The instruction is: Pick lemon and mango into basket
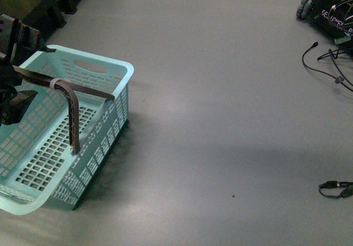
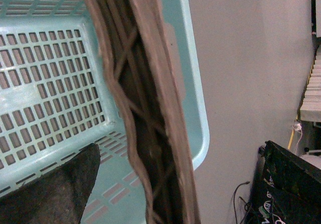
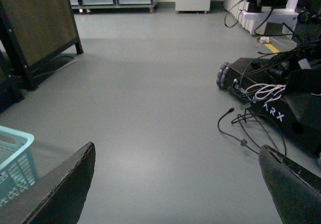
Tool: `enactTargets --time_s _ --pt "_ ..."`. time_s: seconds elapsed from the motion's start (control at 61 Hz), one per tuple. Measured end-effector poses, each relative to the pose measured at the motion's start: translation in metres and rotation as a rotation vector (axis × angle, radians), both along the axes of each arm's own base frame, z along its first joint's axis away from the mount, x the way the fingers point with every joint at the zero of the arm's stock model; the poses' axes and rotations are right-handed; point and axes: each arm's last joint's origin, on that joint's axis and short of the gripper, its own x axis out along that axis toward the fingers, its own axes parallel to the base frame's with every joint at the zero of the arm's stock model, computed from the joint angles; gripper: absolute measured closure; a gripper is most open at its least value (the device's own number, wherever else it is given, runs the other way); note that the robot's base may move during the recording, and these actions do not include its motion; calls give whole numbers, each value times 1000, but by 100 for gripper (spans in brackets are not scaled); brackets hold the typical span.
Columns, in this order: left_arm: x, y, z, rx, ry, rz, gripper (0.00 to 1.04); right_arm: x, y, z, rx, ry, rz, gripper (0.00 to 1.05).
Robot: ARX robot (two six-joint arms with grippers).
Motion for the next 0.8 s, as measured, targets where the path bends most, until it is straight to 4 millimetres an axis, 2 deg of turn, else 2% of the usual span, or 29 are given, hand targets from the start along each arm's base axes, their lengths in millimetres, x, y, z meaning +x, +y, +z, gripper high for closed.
enactTargets --time_s 0.262,0.459,0.672,0.803 --pt "13 8 -7 -9 -9 8 7 0 0 0 0 0 0 9" --pt "13 6 -8 -34 -21 11 54 0 0 0 0 0 0 9" --pt "7 3 -7 -66 11 46 96 0 0 0 0 0 0 9" --pt "-3 2 -1 -76 27 55 98 0 0 0 0 0 0 9"
